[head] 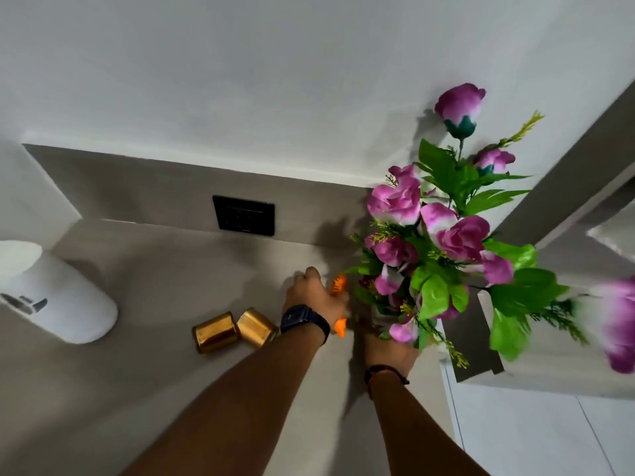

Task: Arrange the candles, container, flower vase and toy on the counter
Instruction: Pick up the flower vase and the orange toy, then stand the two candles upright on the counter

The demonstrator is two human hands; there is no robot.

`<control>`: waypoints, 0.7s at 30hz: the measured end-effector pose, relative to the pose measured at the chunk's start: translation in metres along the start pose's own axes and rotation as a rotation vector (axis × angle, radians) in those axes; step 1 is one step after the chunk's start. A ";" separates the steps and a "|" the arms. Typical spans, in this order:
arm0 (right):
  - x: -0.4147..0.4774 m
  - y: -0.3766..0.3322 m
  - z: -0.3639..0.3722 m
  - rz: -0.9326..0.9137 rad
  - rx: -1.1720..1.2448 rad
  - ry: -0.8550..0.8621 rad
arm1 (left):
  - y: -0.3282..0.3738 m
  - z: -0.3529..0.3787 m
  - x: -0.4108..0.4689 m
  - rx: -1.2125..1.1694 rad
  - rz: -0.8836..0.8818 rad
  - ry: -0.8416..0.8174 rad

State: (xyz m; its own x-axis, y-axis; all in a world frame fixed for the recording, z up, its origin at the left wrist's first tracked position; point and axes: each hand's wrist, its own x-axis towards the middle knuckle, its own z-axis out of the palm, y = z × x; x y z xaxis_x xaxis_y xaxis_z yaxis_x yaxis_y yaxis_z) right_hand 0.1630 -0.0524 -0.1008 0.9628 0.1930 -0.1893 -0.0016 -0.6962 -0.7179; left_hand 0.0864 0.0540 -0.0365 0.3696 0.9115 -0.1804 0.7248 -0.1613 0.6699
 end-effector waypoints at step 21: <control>-0.151 -0.078 0.056 -0.624 -0.366 -0.371 | -0.150 -0.138 -0.027 0.531 0.194 -0.210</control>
State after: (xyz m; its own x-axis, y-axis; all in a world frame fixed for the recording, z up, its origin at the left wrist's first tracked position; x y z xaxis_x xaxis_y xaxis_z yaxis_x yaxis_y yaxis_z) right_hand 0.0024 0.0118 -0.0537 0.6048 0.7921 -0.0824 0.6560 -0.5542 -0.5124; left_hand -0.1128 0.1054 -0.0333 0.5919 0.7609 -0.2657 0.8038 -0.5332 0.2636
